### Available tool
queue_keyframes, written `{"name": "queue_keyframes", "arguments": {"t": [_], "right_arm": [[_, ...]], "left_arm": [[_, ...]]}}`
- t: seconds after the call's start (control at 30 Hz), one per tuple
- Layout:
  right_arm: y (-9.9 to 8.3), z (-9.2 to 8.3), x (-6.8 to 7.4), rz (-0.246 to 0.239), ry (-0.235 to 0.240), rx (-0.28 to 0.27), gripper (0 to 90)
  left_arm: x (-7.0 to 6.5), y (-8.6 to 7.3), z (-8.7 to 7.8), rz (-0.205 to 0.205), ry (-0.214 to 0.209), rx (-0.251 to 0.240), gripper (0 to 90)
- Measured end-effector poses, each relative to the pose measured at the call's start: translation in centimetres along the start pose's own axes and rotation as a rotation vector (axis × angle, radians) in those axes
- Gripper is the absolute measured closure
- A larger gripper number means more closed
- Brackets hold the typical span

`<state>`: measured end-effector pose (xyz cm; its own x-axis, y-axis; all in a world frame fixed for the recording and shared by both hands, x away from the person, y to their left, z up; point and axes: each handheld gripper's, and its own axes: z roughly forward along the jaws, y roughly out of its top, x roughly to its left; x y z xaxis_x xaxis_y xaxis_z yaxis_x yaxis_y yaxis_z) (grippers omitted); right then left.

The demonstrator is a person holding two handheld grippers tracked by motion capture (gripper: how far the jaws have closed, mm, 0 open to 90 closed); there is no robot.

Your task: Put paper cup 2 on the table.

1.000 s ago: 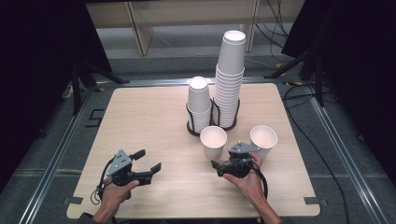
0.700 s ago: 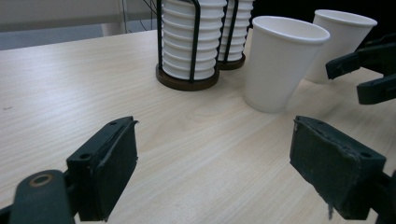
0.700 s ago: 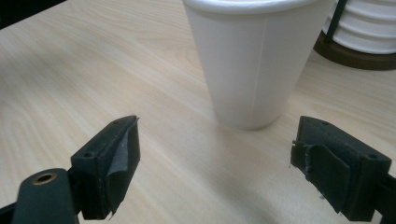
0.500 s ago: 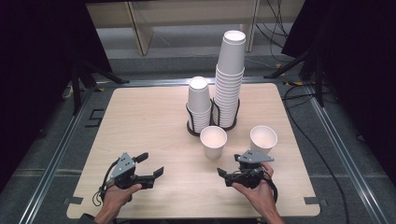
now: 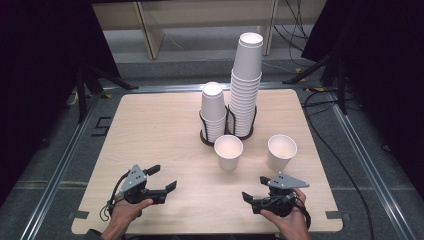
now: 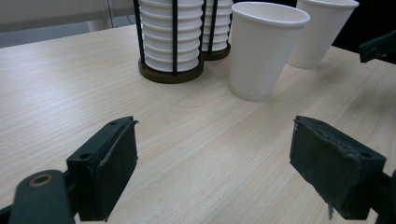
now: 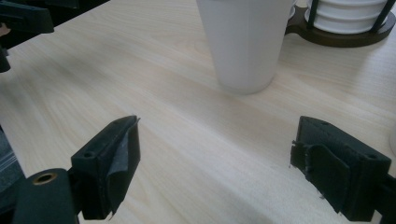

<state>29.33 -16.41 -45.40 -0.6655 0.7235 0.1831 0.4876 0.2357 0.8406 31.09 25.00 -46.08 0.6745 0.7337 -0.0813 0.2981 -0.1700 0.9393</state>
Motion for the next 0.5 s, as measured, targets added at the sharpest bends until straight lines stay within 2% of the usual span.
{"name": "queue_keyframes", "arguments": {"t": [0.07,0.1,0.13,0.2,0.23,0.27,0.33,0.4,0.5], "right_arm": [[-0.21,-0.34,0.06,0.016,0.014,-0.002,15.6],[-0.32,-0.39,-0.03,0.000,0.010,-0.020,15.5],[-0.40,-0.64,-0.05,-0.001,0.000,-0.017,15.5],[-0.56,-0.76,-0.07,0.007,0.011,-0.017,15.5],[-0.69,-0.72,-0.10,0.027,0.029,-0.014,15.5],[-0.74,-0.73,-0.19,0.008,0.007,-0.018,15.5],[-0.85,-0.95,-0.10,0.027,0.017,-0.006,15.5],[-0.91,-1.04,-0.28,0.001,0.004,0.010,15.5],[-1.04,-1.10,-0.28,0.014,-0.004,0.026,15.5]], "left_arm": [[-0.01,0.00,0.04,0.004,-0.006,-0.002,14.7],[-0.04,-0.01,0.07,0.002,-0.010,-0.005,14.7],[-0.06,-0.01,0.07,0.002,-0.011,-0.005,14.7],[-0.07,-0.01,0.07,0.005,-0.011,0.001,14.7],[-0.08,-0.02,0.09,0.005,-0.013,-0.002,14.7],[-0.11,-0.02,0.08,0.004,-0.011,0.002,14.7],[-0.14,0.01,0.04,0.008,-0.008,0.012,14.7],[-0.12,-0.03,0.16,0.010,-0.015,0.001,14.7],[-0.13,0.01,0.04,0.011,-0.008,0.014,14.7]]}}
